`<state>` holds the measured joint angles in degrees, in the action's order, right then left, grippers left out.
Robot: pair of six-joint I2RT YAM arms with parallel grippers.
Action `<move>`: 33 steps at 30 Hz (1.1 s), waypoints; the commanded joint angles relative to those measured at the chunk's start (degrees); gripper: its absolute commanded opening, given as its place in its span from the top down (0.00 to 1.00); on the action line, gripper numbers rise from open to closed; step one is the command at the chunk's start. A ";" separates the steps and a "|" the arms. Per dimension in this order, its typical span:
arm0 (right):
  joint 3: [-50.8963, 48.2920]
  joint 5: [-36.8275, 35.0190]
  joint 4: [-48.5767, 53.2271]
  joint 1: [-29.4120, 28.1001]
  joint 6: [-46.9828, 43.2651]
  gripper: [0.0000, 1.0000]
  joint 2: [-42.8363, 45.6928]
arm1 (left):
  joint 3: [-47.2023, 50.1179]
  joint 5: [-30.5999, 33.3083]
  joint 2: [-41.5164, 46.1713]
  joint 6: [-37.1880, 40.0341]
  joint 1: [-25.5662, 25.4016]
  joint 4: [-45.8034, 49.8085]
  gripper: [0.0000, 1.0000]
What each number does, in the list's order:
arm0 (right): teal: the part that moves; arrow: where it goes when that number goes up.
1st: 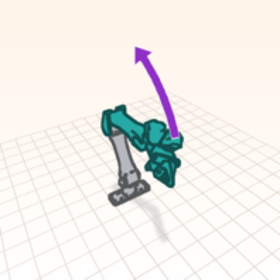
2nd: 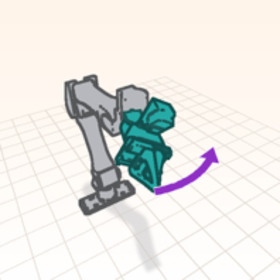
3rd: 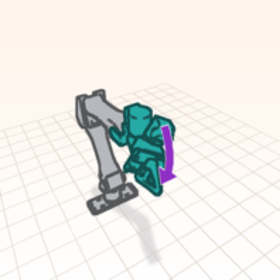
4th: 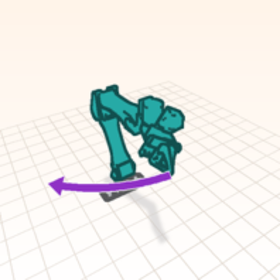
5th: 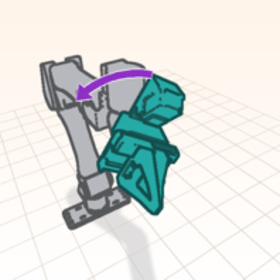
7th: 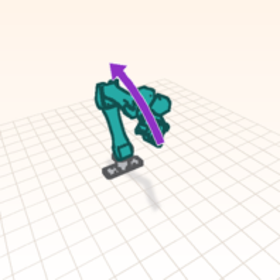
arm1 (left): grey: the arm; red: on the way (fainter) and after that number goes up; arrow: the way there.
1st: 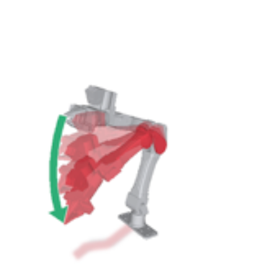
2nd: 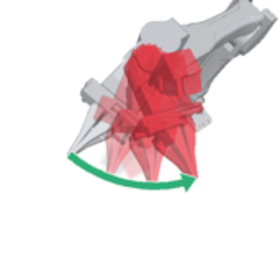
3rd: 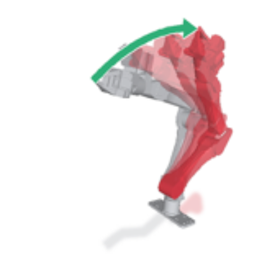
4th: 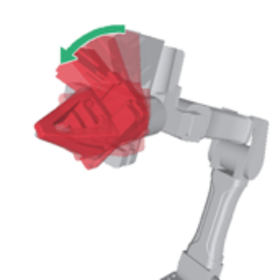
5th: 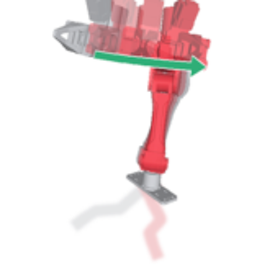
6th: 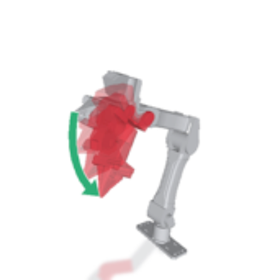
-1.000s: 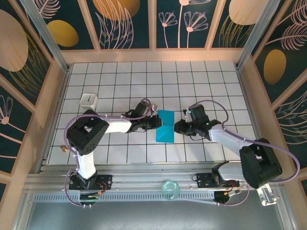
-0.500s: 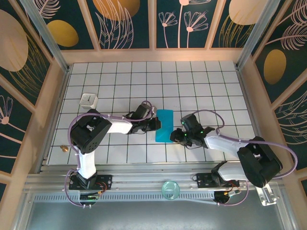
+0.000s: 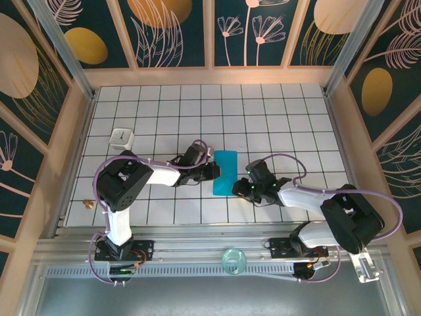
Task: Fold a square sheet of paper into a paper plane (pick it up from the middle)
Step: Turn over the paper at the center of the table.
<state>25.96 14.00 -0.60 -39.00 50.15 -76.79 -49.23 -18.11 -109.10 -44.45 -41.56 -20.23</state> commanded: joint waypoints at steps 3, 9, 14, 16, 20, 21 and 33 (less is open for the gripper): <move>-0.31 2.78 -9.34 -1.03 1.18 0.68 -3.43 | 2.47 1.12 -1.38 0.08 -0.01 6.34 1.00; -0.20 2.88 -10.72 -0.19 0.40 0.69 -3.25 | 2.50 0.97 -1.55 0.49 0.00 6.69 1.00; -1.80 3.15 -13.49 0.76 -0.35 0.69 -1.66 | 2.56 1.13 -1.47 0.57 0.04 6.96 1.00; -2.85 4.27 -16.08 1.21 -0.63 0.68 -1.58 | 2.55 1.15 -1.47 0.66 0.01 7.11 1.00; -3.49 5.90 -19.78 1.95 -2.60 0.67 -2.36 | 2.50 1.02 -1.51 0.56 0.05 6.98 1.00; -3.62 6.18 -20.50 2.17 -2.87 0.67 -2.47 | 2.43 0.97 -1.55 0.65 0.05 7.04 1.00; -7.40 5.92 -22.35 4.35 -0.43 0.70 1.09 | 2.04 1.10 -1.55 0.89 0.01 7.66 1.00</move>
<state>19.00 20.99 -22.57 -35.00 48.84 -77.06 -49.08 -18.11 -109.01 -44.40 -41.56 -20.40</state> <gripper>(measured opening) 0.304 0.061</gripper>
